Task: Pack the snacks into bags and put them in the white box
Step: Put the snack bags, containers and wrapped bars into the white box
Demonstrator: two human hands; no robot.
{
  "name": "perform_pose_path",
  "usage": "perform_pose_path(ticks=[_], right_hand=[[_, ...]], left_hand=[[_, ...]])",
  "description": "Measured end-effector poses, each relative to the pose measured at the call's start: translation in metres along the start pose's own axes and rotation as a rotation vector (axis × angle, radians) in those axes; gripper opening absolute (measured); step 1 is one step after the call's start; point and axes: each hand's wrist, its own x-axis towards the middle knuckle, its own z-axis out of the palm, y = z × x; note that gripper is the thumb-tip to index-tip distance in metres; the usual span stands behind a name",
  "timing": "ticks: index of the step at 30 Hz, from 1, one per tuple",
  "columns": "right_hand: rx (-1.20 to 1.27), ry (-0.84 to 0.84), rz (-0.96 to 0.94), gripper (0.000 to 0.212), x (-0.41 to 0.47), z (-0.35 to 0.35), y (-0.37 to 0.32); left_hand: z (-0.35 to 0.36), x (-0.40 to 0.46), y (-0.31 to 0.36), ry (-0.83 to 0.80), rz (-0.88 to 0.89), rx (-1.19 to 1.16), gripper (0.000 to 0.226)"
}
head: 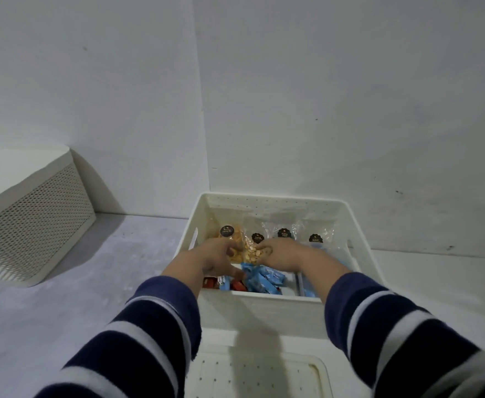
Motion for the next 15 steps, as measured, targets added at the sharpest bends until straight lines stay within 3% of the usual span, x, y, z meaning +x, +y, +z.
perform_pose_path(ticks=[6,15], right_hand=[[-0.109,0.154,0.017,0.043,-0.071,-0.038,0.021],[-0.106,0.277,0.221,0.049,-0.195,-0.069,0.115]], left_hand=[[-0.009,-0.026,0.072,0.071,0.137,0.061,0.065],[0.04,-0.055,0.217,0.052,0.364,0.148,0.064]])
